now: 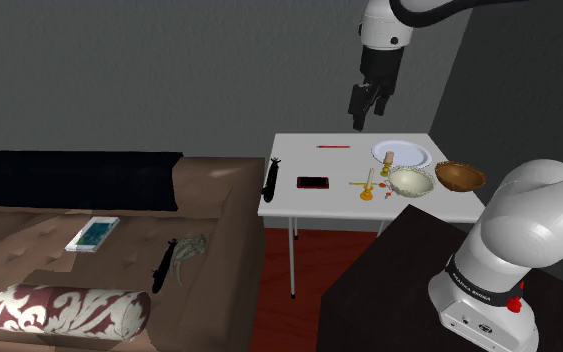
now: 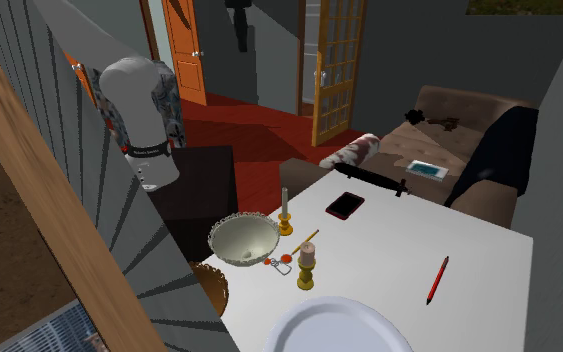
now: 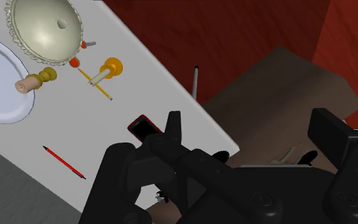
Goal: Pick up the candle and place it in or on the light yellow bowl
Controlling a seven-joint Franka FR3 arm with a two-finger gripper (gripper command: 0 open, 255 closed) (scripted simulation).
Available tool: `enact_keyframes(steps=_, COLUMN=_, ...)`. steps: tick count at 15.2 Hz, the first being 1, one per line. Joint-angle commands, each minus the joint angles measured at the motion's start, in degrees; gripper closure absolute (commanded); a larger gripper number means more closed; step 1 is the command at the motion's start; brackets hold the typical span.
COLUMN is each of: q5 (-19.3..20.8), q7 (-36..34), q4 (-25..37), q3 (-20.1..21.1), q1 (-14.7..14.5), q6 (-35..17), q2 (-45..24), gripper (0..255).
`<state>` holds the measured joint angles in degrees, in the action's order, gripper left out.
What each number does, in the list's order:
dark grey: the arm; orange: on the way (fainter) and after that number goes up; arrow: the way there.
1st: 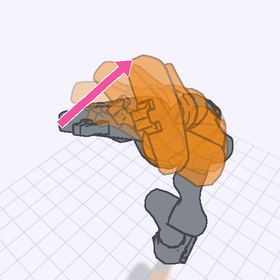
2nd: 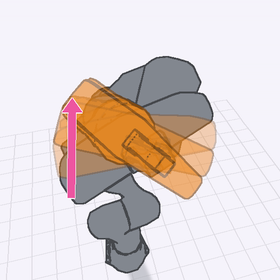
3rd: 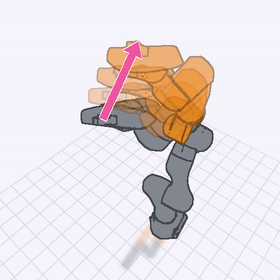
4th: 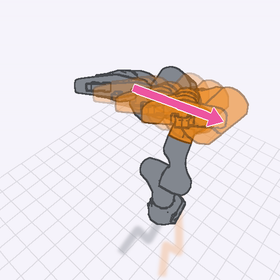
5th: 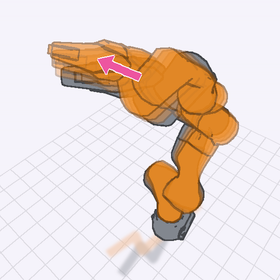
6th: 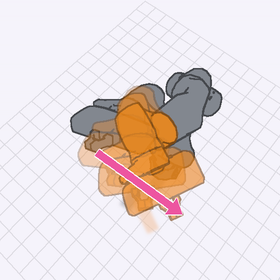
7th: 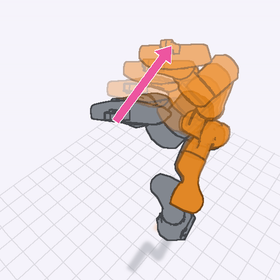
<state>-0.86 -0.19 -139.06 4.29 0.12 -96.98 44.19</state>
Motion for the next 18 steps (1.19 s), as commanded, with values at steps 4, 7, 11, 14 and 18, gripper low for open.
enact_keyframes(steps=4, q5=1.58, q7=3.00, q4=-3.20, q3=-2.59, q1=1.09, q6=-4.37, q2=-1.53, gripper=0)
enact_keyframes(steps=7, q5=3.16, q7=5.97, q4=-5.78, q3=-5.21, q1=2.30, q6=-8.96, q2=-3.87, gripper=0)
enact_keyframes(steps=11, q5=5.14, q7=9.90, q4=-8.17, q3=-8.73, q1=3.95, q6=-15.36, q2=-8.27, gripper=0)
enact_keyframes(steps=14, q5=6.41, q7=12.84, q4=-9.14, q3=-11.40, q1=5.10, q6=-20.30, q2=-12.52, gripper=0)
enact_keyframes(steps=18, q5=7.53, q7=16.88, q4=-9.29, q3=-14.92, q1=6.40, q6=-26.89, q2=-19.34, gripper=0)
